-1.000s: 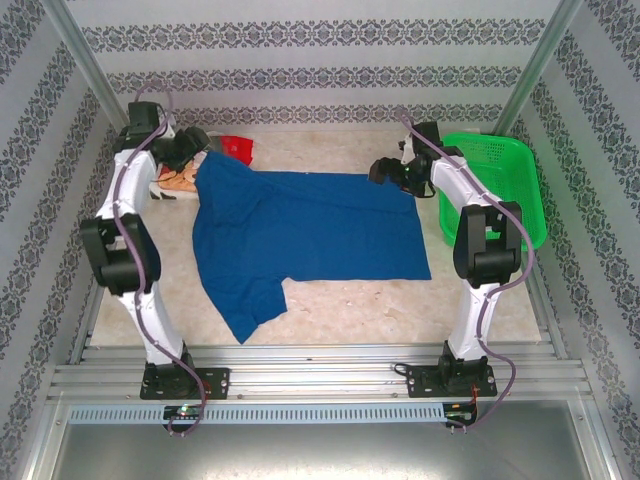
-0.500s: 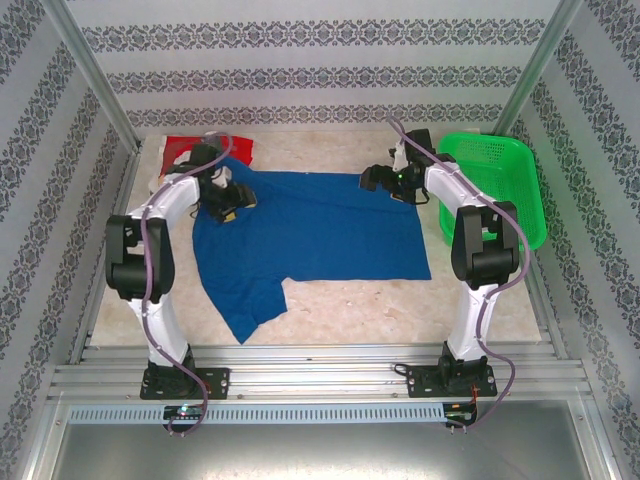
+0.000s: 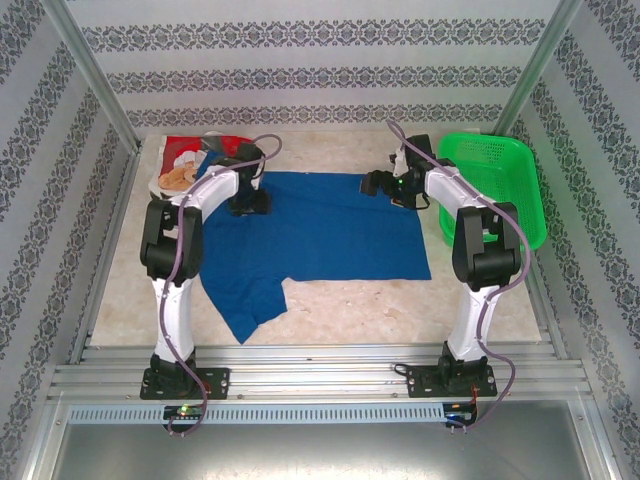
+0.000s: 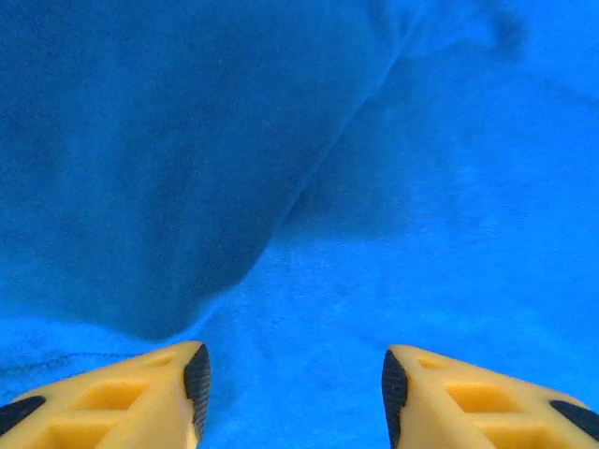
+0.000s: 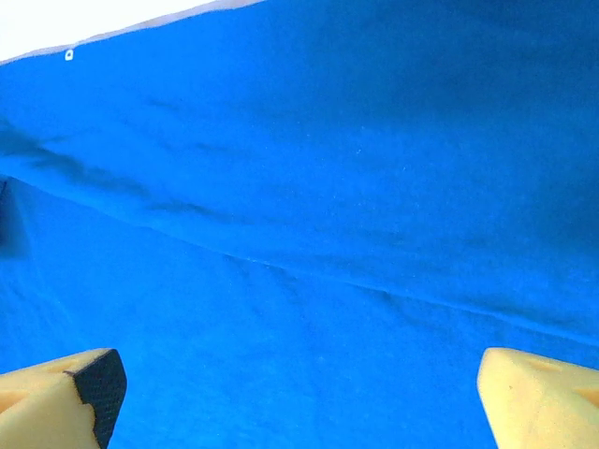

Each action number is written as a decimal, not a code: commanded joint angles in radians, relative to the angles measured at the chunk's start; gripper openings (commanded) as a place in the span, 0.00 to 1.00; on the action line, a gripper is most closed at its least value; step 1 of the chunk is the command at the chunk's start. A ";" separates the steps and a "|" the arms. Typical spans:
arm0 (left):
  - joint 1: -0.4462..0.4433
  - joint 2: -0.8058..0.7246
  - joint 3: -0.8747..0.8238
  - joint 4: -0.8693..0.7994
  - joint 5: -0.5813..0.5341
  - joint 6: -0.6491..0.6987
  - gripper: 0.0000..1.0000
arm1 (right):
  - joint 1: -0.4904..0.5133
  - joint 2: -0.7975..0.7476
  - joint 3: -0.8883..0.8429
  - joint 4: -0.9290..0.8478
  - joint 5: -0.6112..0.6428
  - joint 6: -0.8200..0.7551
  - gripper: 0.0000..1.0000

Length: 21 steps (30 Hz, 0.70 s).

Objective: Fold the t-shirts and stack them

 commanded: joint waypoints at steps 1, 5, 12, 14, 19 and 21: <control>-0.011 0.017 0.039 -0.063 -0.152 0.073 0.50 | 0.001 -0.051 -0.013 0.023 -0.020 0.006 0.97; -0.013 0.037 0.046 -0.060 -0.197 0.097 0.49 | 0.001 -0.054 -0.019 0.026 -0.022 0.007 0.97; -0.013 0.068 0.051 -0.044 -0.239 0.151 0.47 | 0.001 -0.054 -0.024 0.029 -0.022 0.014 0.97; -0.008 0.083 0.057 -0.041 -0.239 0.164 0.43 | 0.002 -0.052 -0.025 0.032 -0.026 0.018 0.97; -0.007 0.104 0.096 -0.052 -0.245 0.202 0.27 | 0.002 -0.055 -0.022 0.031 -0.022 0.020 0.97; -0.007 0.095 0.122 -0.057 -0.234 0.212 0.19 | 0.002 -0.056 -0.021 0.028 -0.022 0.019 0.97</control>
